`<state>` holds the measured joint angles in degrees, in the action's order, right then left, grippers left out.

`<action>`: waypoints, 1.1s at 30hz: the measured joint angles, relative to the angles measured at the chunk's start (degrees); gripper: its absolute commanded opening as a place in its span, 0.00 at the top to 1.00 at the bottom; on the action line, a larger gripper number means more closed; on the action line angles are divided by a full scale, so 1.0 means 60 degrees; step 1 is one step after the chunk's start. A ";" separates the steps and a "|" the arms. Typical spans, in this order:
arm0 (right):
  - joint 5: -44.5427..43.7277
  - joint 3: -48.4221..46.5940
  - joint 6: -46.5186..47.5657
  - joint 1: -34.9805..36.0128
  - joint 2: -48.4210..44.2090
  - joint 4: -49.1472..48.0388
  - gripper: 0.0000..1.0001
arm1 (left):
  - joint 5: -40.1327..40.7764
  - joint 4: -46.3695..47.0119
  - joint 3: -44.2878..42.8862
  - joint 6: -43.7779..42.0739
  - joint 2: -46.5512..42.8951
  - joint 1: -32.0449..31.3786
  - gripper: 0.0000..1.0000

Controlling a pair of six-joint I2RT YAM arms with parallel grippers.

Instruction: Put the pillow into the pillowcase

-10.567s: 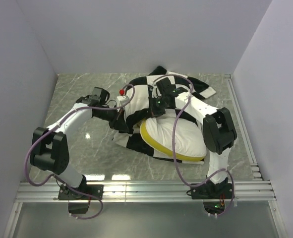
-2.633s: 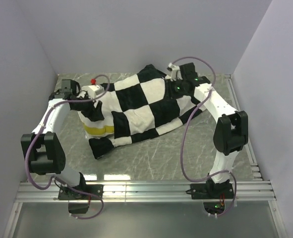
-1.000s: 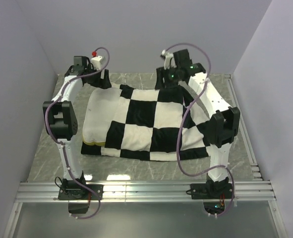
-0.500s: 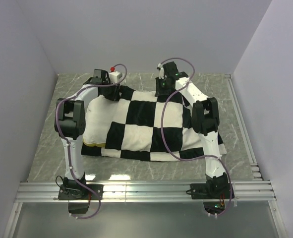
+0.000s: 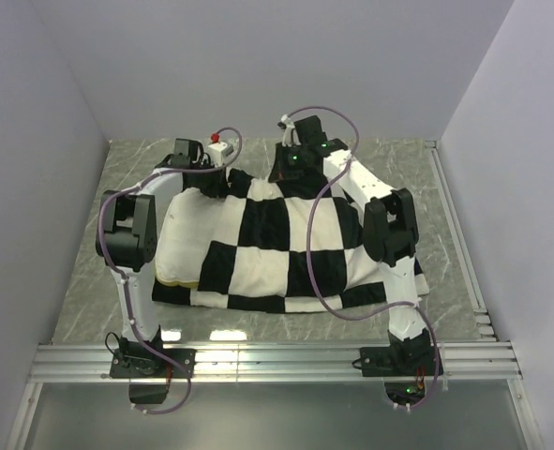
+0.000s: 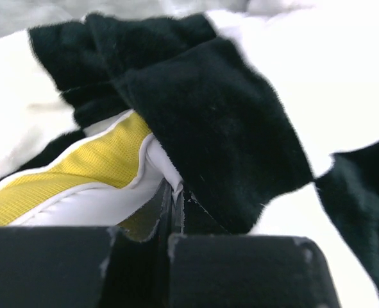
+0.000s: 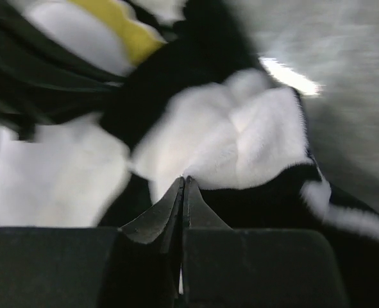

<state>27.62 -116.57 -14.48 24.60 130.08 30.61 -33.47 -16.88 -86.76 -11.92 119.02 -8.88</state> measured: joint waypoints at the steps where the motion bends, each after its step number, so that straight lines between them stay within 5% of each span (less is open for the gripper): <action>1: 0.0208 0.0106 -0.0178 0.0157 -0.0098 -0.0127 1.00 | -0.0277 0.0113 0.0178 0.0076 -0.0131 0.0000 1.00; 17: 0.2120 0.3308 -0.2368 0.0769 -0.1694 -0.1526 1.00 | -0.3778 0.1100 0.2841 0.1781 -0.2076 0.0011 1.00; 27: 0.4947 0.5767 -0.7621 0.1770 -0.2233 -0.7570 1.00 | -0.4320 0.2353 0.3923 0.3942 -0.2076 0.0018 1.00; 30: 0.5085 0.5603 -0.7446 0.1461 -0.2277 -0.7366 1.00 | -0.4379 0.2455 0.3923 0.4186 -0.2076 0.0084 1.00; 33: 0.4557 0.4506 -0.6094 0.0965 -0.2167 -0.5384 1.00 | -0.4317 0.2860 0.3971 0.4692 -0.2080 0.0310 1.00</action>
<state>54.96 -89.54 -51.05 30.39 117.08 -1.69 -59.37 0.27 -62.94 16.23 106.54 -7.03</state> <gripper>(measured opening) 0.008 0.027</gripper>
